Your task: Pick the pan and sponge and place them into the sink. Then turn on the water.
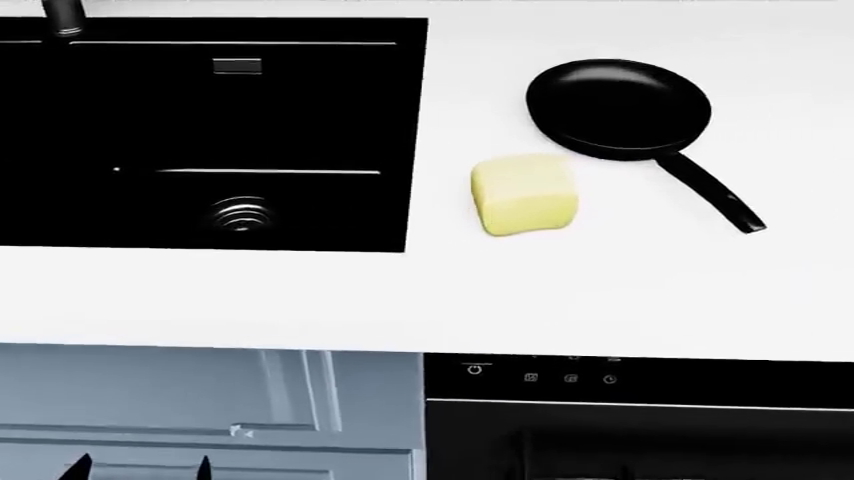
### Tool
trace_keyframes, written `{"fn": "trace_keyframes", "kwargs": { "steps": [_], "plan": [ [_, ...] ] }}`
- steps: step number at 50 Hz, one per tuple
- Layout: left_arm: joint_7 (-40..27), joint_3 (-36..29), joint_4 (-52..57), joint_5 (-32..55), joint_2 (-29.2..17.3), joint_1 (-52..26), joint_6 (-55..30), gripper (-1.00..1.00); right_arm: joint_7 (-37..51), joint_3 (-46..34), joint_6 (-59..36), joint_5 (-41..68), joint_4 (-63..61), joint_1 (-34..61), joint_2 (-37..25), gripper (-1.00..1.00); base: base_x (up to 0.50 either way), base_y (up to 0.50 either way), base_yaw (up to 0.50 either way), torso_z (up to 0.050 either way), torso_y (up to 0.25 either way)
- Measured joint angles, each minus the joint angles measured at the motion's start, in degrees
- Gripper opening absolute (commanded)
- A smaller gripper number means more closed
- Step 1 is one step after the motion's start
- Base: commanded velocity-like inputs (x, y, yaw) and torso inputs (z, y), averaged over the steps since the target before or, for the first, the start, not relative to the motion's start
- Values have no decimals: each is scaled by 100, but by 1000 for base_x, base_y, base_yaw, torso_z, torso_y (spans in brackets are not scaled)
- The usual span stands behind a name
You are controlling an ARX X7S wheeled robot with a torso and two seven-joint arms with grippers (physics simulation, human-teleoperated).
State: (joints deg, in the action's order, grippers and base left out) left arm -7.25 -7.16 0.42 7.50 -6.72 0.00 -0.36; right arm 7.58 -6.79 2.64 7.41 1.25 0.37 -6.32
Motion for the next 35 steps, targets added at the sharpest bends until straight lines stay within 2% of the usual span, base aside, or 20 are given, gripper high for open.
{"fn": "trace_keyframes", "kwargs": {
  "steps": [25, 35],
  "plan": [
    [-183, -120, 1, 75, -76, -35, -15, 100, 165, -124, 66, 83, 14, 12, -111, 100, 77, -464, 0, 0, 0],
    [-257, -146, 4, 136, -97, -63, -76, 100, 229, -163, 80, 100, 19, 15, -158, 100, 64, -178, 0, 0, 0]
  ]
}}
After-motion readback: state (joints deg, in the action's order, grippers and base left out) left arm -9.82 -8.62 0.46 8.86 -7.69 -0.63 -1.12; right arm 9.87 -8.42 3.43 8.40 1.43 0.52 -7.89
